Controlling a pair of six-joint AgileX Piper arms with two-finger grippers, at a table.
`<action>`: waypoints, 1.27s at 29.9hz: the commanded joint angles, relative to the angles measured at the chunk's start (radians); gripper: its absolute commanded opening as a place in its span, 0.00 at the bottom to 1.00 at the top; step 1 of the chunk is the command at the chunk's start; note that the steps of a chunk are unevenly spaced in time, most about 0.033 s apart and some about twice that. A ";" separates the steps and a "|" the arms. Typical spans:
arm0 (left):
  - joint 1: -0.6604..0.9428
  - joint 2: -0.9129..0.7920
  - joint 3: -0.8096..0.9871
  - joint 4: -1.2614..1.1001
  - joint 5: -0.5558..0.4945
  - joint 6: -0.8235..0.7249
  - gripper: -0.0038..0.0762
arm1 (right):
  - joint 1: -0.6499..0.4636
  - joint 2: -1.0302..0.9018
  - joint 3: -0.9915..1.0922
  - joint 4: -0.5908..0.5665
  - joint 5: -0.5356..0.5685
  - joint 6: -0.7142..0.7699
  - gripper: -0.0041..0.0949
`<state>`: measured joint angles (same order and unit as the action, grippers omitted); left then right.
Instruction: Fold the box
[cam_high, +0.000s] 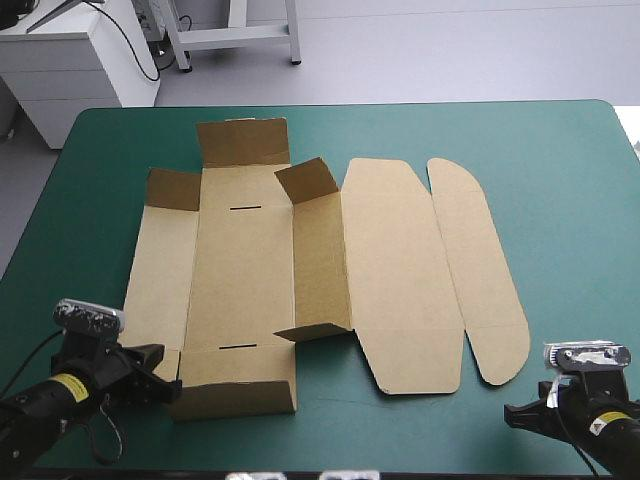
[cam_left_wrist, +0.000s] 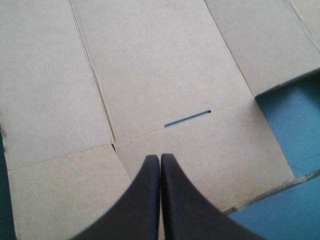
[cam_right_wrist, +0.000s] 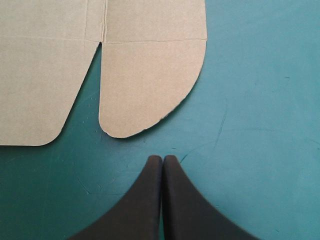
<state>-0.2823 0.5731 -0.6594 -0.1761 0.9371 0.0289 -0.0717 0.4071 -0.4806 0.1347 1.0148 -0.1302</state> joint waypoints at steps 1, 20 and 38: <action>-0.006 0.113 -0.116 0.002 -0.064 -0.017 0.04 | 0.001 0.006 -0.021 0.010 -0.045 -0.004 0.02; 0.266 0.622 -0.404 -0.091 -0.064 0.033 0.04 | 0.001 0.006 -0.021 0.010 -0.043 -0.004 0.02; 0.892 0.770 -0.387 -0.529 0.218 0.538 0.04 | 0.001 0.006 -0.021 0.010 -0.043 -0.004 0.02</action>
<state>0.5590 1.3379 -1.0309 -0.5777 1.1122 0.4883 -0.0717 0.4071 -0.4806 0.1366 1.0148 -0.1302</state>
